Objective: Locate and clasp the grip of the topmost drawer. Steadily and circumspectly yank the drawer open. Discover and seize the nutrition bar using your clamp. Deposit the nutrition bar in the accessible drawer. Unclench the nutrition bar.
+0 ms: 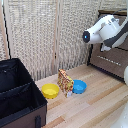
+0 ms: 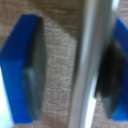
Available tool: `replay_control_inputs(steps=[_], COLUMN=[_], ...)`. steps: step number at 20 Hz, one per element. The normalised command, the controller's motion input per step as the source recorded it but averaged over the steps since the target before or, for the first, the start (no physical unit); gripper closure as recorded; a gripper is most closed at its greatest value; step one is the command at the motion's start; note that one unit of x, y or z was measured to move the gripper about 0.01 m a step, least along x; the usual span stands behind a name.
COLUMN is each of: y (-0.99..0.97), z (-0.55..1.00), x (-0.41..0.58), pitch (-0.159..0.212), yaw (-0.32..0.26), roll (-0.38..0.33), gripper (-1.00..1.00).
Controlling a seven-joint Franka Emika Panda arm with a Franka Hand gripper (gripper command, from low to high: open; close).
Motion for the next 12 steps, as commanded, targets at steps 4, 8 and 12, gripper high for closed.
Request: replay_control_inputs(steps=[4, 8, 12], y=[0.35, 0.92, 0.99], z=[0.02, -0.07, -0.16], x=[0.000, 0.014, 0.029], pitch=[-0.006, -0.008, -0.007], yaw=[-0.020, -0.026, -0.020], roll=[0.008, 0.005, 0.000], gripper=[1.00, 1.00, 1.00])
